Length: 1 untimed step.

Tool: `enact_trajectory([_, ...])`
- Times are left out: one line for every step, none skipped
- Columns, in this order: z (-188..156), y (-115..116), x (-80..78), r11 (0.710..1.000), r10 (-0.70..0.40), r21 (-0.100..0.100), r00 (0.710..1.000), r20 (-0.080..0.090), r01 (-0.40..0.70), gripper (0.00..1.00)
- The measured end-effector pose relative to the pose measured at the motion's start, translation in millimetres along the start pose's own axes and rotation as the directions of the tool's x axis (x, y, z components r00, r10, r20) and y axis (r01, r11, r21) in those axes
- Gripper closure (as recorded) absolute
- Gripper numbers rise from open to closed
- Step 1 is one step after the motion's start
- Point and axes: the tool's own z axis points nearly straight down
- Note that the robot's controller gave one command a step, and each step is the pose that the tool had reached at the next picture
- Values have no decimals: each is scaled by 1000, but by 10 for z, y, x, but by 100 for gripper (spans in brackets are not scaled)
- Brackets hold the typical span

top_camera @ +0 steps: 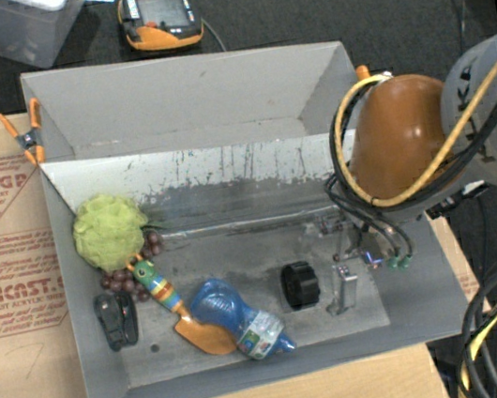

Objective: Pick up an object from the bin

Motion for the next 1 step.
enact_trajectory([-41,-1,-18,1000,-1,1,1000,8,1,0])
